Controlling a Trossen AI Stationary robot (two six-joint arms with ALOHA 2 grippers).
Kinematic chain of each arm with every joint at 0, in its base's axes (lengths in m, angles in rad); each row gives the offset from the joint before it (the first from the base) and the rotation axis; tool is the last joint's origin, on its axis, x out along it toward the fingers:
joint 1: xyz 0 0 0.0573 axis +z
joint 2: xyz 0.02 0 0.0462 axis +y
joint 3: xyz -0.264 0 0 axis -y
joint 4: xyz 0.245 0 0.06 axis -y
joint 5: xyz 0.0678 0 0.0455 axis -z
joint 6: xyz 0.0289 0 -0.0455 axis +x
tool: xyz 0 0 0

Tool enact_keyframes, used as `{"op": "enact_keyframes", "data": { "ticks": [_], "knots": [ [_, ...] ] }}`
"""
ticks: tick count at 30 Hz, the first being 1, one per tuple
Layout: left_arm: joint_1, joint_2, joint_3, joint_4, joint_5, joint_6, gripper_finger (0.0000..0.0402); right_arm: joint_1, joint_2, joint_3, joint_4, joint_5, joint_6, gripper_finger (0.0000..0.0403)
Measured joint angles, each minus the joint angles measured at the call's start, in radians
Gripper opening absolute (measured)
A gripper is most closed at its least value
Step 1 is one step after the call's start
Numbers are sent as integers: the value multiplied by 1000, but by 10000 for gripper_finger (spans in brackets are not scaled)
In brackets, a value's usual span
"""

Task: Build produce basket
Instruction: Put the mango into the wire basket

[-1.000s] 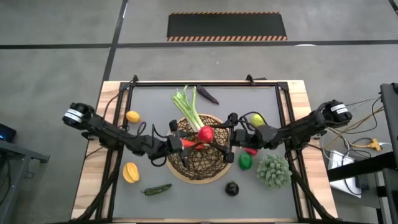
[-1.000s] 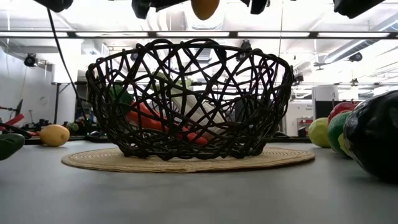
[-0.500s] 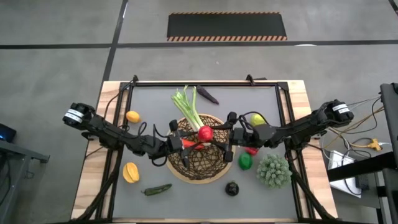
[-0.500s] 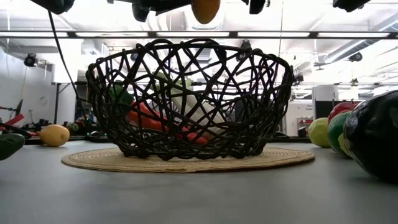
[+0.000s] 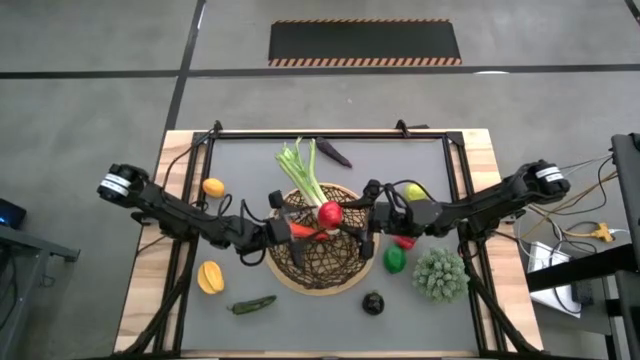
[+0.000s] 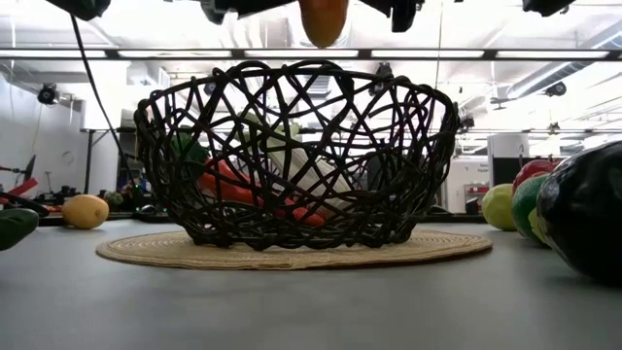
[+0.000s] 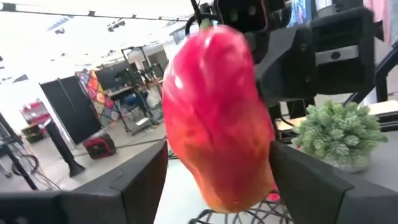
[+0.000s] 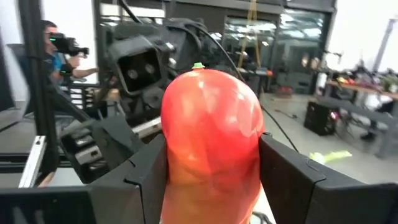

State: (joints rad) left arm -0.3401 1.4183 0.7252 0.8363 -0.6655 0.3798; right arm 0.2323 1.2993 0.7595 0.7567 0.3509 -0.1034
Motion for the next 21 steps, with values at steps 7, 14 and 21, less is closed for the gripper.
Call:
{"op": "enact_keyframes", "data": {
  "ticks": [7,14,21],
  "knots": [
    [0,-89,-34,-16,-6,101,262,0,-9,5,-139,96,112,197],
    [0,-168,-97,-16,-7,124,263,0,-9,5,-350,245,250,197],
    [0,-179,-122,-16,-7,125,263,-1,-9,4,-468,286,385,196]
  ]
}}
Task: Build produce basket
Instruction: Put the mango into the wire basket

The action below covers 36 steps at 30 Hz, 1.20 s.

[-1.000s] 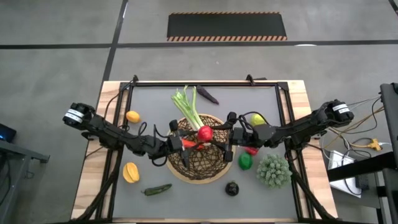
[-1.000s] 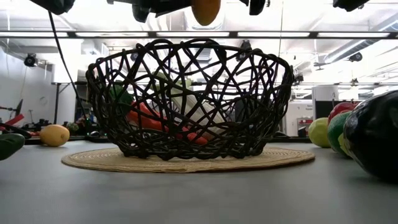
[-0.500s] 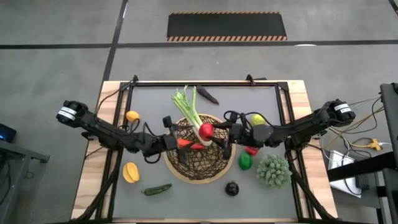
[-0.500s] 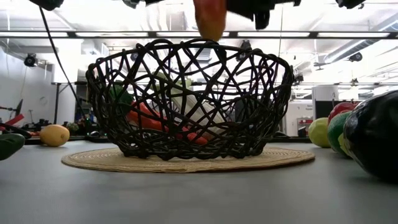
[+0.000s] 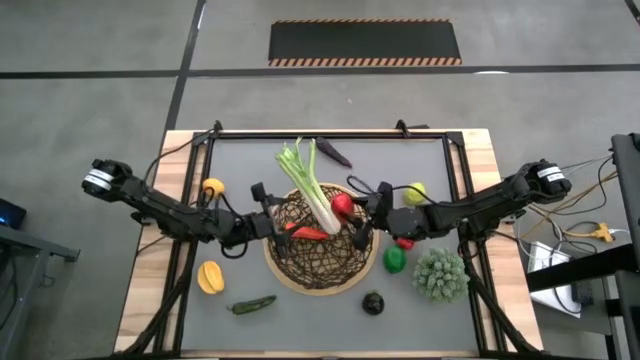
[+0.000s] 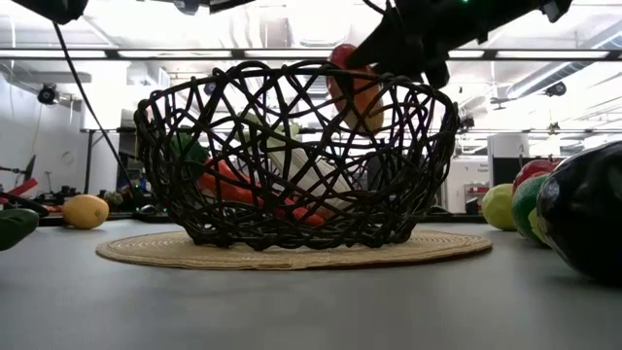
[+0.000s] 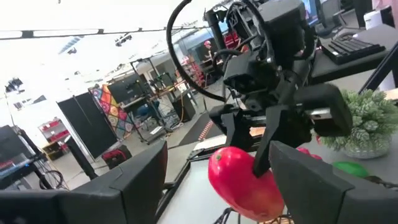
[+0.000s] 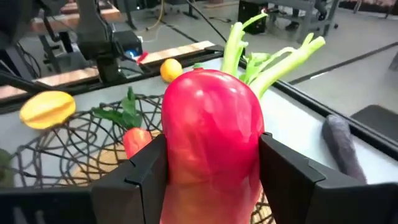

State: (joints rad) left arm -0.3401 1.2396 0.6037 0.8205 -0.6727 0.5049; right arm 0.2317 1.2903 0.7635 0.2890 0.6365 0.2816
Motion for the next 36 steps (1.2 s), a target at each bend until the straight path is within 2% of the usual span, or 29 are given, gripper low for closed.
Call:
{"op": "enact_keyframes", "data": {
  "ticks": [3,8,14,19,26,36],
  "knots": [
    [0,0,-2,29,0,44,263,-1,0,0,40,0,24,196],
    [0,-3,-8,173,0,173,263,-6,29,0,168,-4,37,196],
    [0,-20,-51,310,-1,261,263,-10,166,3,393,-6,35,196],
    [0,-49,-99,325,-17,262,263,-13,296,54,528,33,34,196],
    [0,-106,-135,322,-25,236,263,-13,431,202,520,90,12,196],
    [-1,-174,-180,326,-25,227,263,-16,524,392,246,192,65,196]
  ]
}}
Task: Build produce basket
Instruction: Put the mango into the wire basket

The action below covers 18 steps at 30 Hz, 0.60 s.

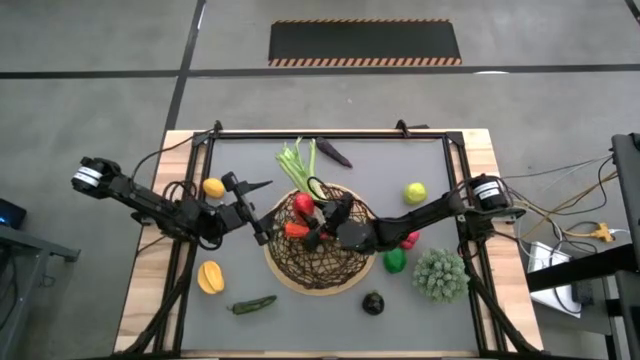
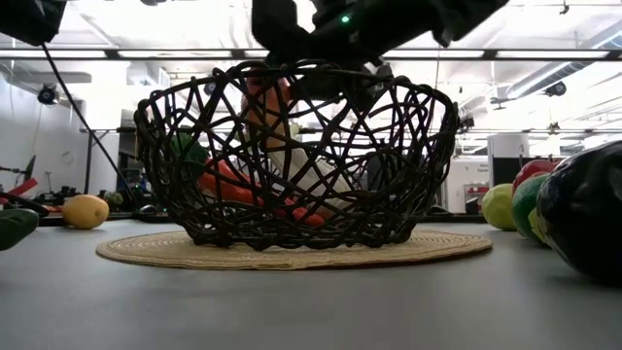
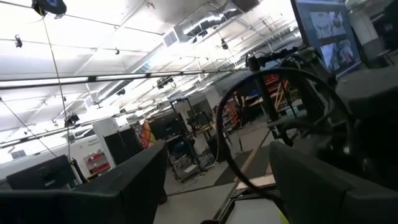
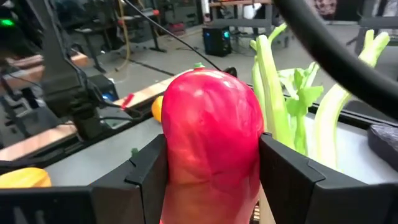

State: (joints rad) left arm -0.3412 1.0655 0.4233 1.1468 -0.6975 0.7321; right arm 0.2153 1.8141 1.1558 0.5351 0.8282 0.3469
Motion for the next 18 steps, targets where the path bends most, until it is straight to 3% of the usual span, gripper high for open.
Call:
{"op": "enact_keyframes", "data": {
  "ticks": [11,18],
  "knots": [
    [0,-28,-18,-3,2,-19,263,-10,65,43,-25,13,47,200],
    [0,-27,-18,-4,2,-19,263,-13,78,45,-62,12,74,247]
  ]
}}
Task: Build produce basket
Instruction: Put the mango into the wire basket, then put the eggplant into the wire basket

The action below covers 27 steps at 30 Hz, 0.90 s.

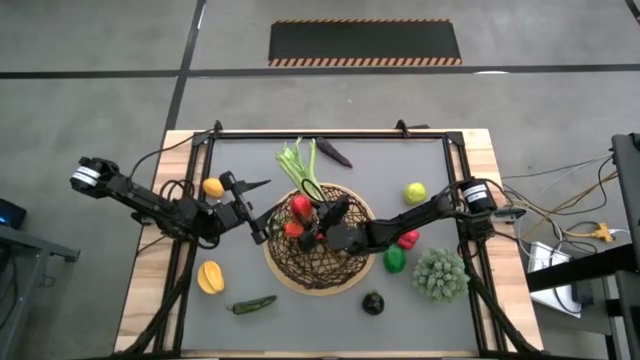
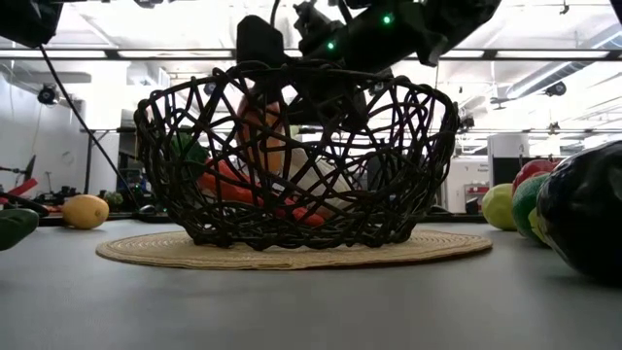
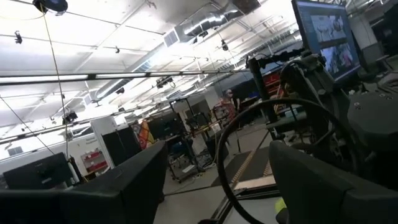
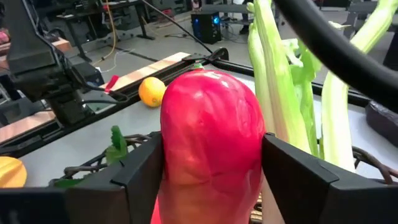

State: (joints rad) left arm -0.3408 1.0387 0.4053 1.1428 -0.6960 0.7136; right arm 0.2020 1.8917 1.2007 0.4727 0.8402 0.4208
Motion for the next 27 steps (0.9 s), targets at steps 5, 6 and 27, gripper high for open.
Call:
{"op": "enact_keyframes", "data": {
  "ticks": [5,6,27],
  "knots": [
    [1,0,0,0,0,0,263,0,3,1,-5,-2,0,273],
    [1,0,0,1,0,0,263,0,3,1,-5,-2,0,277],
    [0,2,0,0,0,-6,263,17,-179,4,-245,-64,-106,268]
  ]
}}
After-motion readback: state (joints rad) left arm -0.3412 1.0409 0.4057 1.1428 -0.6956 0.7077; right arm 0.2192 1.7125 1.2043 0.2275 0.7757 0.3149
